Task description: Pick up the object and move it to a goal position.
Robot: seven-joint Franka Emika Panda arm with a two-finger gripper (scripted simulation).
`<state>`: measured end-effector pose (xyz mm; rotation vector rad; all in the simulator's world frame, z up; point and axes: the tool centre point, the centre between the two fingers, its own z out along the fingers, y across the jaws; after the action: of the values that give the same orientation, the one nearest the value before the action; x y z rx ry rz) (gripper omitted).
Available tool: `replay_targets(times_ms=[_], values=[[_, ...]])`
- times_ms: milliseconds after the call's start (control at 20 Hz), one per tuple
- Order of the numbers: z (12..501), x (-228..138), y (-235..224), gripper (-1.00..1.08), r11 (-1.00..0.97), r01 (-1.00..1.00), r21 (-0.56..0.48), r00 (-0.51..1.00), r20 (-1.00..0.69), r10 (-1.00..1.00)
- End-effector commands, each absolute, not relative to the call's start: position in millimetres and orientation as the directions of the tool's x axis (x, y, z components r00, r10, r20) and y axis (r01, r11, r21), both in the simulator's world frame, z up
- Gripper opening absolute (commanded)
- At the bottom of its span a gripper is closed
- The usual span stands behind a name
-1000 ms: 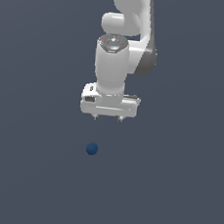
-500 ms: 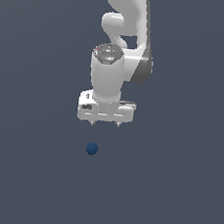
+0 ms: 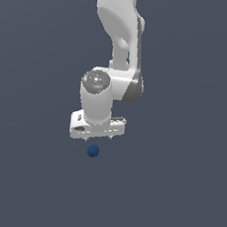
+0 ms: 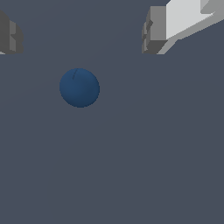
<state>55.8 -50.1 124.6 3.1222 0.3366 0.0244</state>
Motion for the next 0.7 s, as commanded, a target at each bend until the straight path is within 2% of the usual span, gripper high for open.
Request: replay_targets(times_ms=[0,650], values=[[111,63,-57,1.0,-0.969,0.248,0.003,0.969,0.01,0.248],[82,74,-73,1.0,-0.95,0.313,0.0,0.95,-0.001,0.313]])
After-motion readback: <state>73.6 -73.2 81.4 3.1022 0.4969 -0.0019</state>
